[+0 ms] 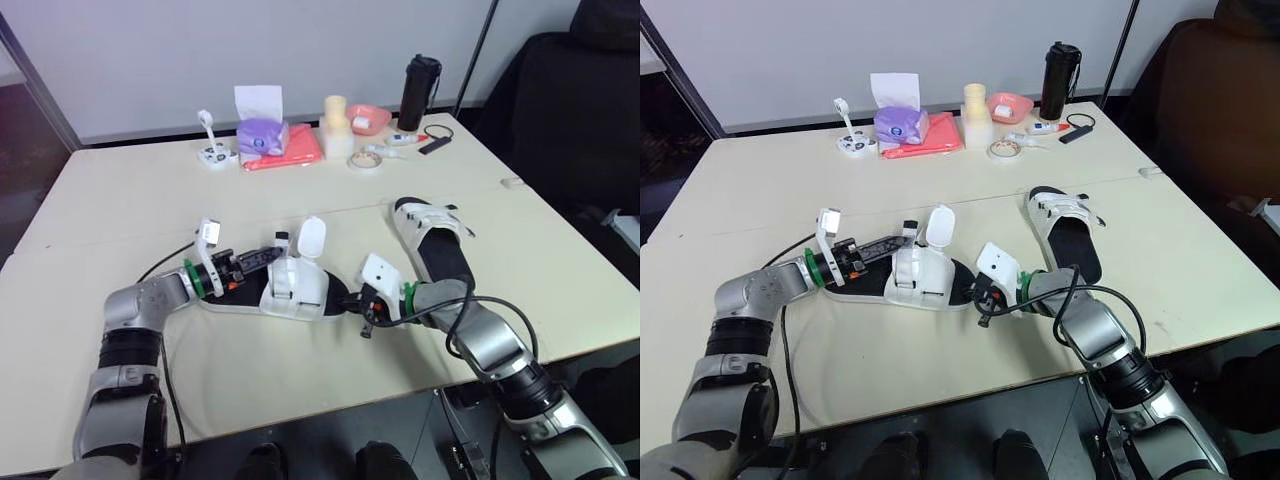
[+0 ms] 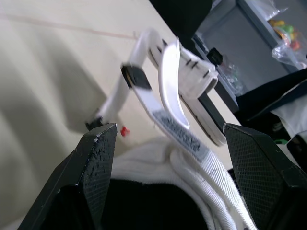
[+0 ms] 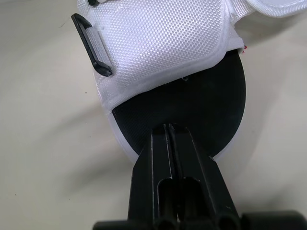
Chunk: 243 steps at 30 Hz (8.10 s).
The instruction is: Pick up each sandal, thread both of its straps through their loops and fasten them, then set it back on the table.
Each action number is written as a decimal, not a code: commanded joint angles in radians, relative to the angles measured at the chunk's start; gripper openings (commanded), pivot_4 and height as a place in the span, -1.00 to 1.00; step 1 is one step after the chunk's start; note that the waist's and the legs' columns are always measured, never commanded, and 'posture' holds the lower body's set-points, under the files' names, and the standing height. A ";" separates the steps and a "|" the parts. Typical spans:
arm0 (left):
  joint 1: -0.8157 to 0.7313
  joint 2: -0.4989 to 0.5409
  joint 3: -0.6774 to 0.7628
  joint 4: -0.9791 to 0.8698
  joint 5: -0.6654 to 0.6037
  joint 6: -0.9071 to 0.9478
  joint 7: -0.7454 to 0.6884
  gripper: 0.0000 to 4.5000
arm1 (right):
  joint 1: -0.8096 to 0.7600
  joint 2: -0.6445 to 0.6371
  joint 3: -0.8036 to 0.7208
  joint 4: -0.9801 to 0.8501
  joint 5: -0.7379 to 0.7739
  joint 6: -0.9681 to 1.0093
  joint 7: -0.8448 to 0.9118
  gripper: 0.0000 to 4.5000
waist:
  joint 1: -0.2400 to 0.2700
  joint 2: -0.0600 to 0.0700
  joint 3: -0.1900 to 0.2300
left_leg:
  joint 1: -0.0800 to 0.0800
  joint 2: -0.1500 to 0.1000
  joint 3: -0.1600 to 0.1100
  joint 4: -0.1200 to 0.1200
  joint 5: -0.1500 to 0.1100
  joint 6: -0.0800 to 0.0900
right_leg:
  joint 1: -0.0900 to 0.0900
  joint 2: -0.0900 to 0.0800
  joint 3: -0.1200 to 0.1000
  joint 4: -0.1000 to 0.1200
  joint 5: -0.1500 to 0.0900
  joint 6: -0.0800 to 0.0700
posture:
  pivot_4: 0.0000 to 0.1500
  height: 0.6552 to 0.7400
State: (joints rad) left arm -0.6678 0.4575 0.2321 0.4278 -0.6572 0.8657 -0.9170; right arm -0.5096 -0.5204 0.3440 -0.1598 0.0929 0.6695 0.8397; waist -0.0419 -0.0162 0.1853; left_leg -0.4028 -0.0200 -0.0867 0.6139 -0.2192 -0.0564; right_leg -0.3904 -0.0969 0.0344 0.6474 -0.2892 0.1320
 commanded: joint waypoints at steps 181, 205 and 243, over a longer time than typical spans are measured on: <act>0.101 -0.046 -0.407 -0.549 0.236 -0.438 -0.224 -0.99 | 0.024 -0.005 0.037 0.012 -0.027 -0.006 -0.025 -1.00 | 0.004 0.000 -0.001 | -0.005 0.000 0.000 0.004 0.002 -0.004 | -0.003 0.000 0.000 0.002 0.000 0.000 | 1.00 1.00; 0.127 0.059 -0.580 -0.378 0.556 -1.172 -0.359 0.55 | 0.033 -0.004 0.040 0.020 -0.030 -0.011 -0.030 -1.00 | 0.006 0.000 -0.001 | -0.005 0.000 0.000 0.004 0.002 -0.003 | -0.003 0.000 0.000 0.002 0.000 0.000 | 1.00 1.00; 0.342 0.299 -0.332 -0.743 -0.113 0.146 -0.220 0.98 | 0.008 0.025 0.059 0.086 -0.054 -0.062 -0.011 -1.00 | -0.002 -0.001 -0.002 | 0.000 0.001 -0.001 0.004 0.002 -0.002 | 0.001 0.000 0.000 0.004 0.000 0.000 | 1.00 1.00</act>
State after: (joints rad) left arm -0.3264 0.7711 -0.0945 -0.2966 -0.7554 0.9972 -1.1705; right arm -0.5146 -0.5031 0.3701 -0.1100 0.0545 0.5895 0.8221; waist -0.0443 -0.0175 0.1836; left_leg -0.4030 -0.0195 -0.0871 0.6174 -0.2174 -0.0587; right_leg -0.3894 -0.0965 0.0344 0.6510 -0.2891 0.1316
